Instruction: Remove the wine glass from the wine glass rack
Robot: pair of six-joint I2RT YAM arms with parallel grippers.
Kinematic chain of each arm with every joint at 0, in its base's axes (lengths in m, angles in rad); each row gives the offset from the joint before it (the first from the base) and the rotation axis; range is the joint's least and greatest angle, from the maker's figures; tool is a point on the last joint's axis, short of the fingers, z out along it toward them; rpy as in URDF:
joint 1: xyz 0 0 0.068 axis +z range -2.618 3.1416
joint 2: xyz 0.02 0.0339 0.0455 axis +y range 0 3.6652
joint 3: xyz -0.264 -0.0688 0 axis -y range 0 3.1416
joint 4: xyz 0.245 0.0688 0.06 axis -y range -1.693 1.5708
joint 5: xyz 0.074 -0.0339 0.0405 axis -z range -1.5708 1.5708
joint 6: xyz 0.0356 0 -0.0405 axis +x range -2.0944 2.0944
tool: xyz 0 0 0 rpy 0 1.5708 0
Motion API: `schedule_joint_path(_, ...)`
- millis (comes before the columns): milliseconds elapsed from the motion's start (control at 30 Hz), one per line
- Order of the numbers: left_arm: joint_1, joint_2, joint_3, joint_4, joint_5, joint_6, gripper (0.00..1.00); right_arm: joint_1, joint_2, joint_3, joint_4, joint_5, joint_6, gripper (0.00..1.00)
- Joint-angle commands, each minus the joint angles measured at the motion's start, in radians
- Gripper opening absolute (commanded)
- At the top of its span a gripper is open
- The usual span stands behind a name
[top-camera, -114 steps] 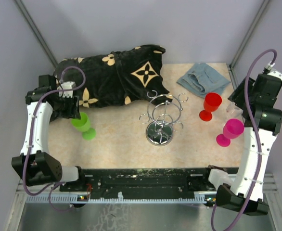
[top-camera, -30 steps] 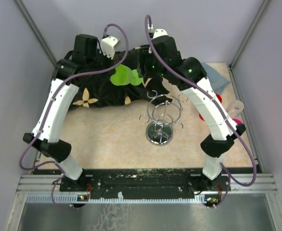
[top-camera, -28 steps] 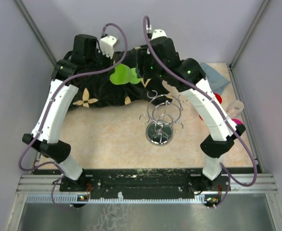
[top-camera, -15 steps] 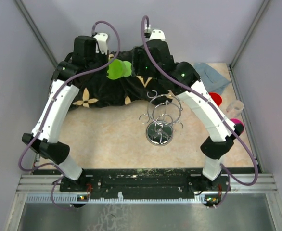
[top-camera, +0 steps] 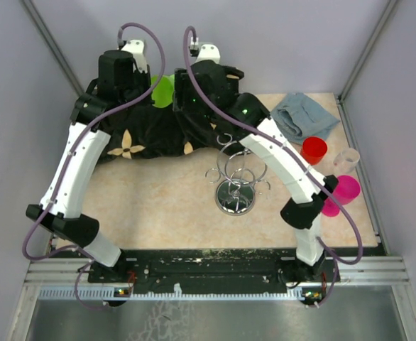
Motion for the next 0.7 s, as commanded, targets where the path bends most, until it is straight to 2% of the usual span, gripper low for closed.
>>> schedule_joint_path(0, 0.007, -0.021, -0.002, 0.043, -0.019, -0.033, 0.00, 0.010, 0.027, 0.048, 0.092, 0.047, -0.031, 0.57)
schedule_joint_path(667, 0.005, -0.022, -0.023, 0.043, -0.025, -0.064, 0.00, 0.011, 0.109, 0.057, 0.209, 0.086, -0.059, 0.57)
